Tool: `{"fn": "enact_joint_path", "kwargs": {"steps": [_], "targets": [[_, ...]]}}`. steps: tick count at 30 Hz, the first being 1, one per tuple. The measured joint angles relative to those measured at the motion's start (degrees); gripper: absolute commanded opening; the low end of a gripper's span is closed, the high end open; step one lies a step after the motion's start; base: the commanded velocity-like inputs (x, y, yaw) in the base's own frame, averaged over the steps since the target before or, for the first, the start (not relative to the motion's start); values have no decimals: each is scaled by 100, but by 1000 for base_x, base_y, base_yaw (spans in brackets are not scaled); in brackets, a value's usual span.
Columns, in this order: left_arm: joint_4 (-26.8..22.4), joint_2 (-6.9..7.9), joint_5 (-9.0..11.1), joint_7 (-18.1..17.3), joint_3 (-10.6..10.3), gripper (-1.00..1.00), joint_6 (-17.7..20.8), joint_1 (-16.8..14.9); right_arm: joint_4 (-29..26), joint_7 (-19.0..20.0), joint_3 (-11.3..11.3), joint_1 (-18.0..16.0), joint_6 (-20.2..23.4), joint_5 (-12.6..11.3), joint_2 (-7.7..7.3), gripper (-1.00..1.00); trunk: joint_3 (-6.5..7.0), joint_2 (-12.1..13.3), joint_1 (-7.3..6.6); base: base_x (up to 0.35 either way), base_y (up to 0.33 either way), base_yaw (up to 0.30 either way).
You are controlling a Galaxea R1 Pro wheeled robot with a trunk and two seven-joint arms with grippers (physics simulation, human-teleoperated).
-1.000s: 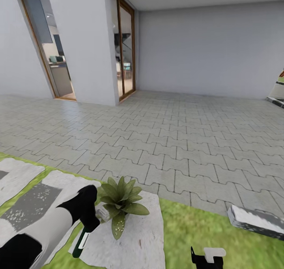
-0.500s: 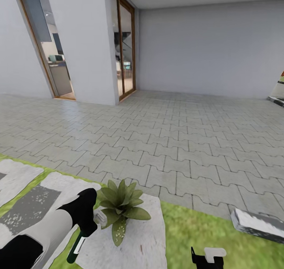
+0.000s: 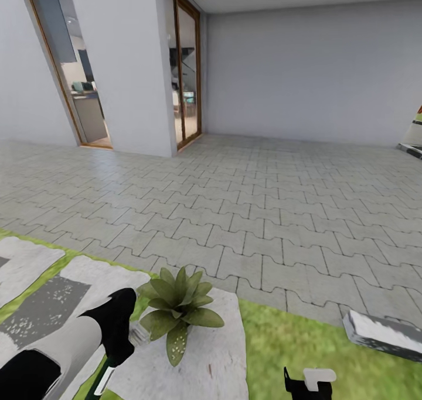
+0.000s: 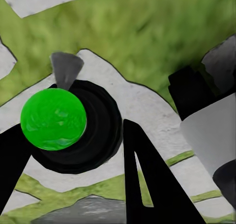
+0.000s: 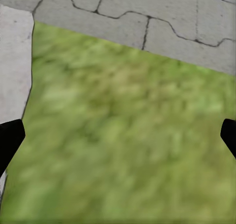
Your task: Pick up the pesticide atomizer in the garden and spray insectifuge to fully cover both potted plants in the garden.
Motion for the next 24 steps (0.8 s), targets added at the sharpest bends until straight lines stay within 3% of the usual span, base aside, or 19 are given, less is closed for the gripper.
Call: {"fn": "enact_joint_path", "kwargs": {"steps": [5, 13, 24], "targets": [[-60, -47, -3, 0, 9, -100, 1, 23, 0, -2, -1, 0, 0, 0, -2, 100, 0, 0, -2, 201, 0, 0], [-98, -84, -9, 6, 21, -100, -1, 24, 0, 0, 0, 0, 0, 0, 2, 100, 0, 0, 0, 15, 0, 0], [-98, -84, -3, 17, 24, -100, 1, 20, 0, 4, 0, 0, 0, 1, 4, 100, 0, 0, 0, -171, 0, 0]]}}
